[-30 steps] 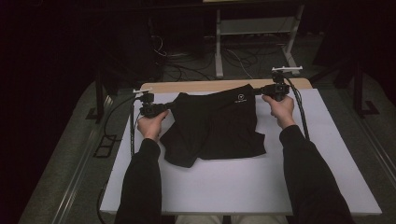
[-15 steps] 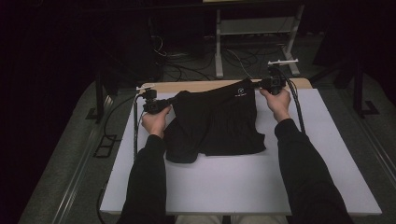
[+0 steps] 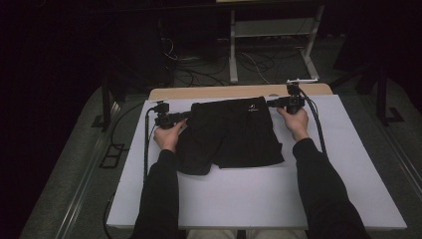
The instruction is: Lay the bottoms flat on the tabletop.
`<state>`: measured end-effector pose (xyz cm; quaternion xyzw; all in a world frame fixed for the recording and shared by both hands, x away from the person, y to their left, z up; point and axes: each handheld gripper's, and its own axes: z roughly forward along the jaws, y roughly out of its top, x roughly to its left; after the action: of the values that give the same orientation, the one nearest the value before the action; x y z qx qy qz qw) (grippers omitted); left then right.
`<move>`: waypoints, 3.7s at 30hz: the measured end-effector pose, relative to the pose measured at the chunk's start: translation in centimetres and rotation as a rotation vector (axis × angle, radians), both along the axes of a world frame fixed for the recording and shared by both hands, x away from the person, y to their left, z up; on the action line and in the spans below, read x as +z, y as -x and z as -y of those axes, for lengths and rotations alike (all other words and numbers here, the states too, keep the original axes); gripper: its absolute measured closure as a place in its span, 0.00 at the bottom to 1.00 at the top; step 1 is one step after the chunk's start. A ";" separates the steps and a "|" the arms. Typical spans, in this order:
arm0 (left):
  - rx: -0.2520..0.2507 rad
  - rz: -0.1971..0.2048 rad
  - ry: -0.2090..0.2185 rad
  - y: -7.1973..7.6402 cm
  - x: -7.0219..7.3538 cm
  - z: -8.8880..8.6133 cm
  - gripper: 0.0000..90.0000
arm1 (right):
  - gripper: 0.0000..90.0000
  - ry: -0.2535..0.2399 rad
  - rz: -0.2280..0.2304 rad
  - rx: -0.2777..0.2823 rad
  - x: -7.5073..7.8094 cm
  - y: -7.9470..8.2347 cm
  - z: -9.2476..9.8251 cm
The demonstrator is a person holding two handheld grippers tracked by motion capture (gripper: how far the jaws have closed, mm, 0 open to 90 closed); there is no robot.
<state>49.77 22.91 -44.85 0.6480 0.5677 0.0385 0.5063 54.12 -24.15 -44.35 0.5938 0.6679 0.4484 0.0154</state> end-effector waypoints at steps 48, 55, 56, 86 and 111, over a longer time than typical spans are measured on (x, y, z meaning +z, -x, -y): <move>-0.086 0.025 -0.228 -2.2 1.7 3.3 0.97 | 0.98 0.132 -0.070 0.000 1.9 0.8 -1.3; -0.085 0.019 -0.234 -2.2 1.5 3.5 0.95 | 0.98 0.142 -0.048 -0.014 1.5 0.8 -1.4; -0.086 0.011 -0.237 -2.1 1.5 3.5 0.84 | 0.97 0.115 -0.052 -0.011 1.2 0.9 -1.4; -0.289 0.182 -0.063 7.7 4.1 5.7 0.01 | 0.05 0.023 0.091 0.239 1.6 12.5 -0.1; -0.515 0.234 -0.178 13.4 1.4 11.0 0.07 | 0.10 0.036 0.058 0.265 -0.3 18.1 1.6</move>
<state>36.40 11.93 -43.49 0.8037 0.3165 0.0328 0.5028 36.05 -25.75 -44.69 0.4867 0.7478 0.4514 -0.0143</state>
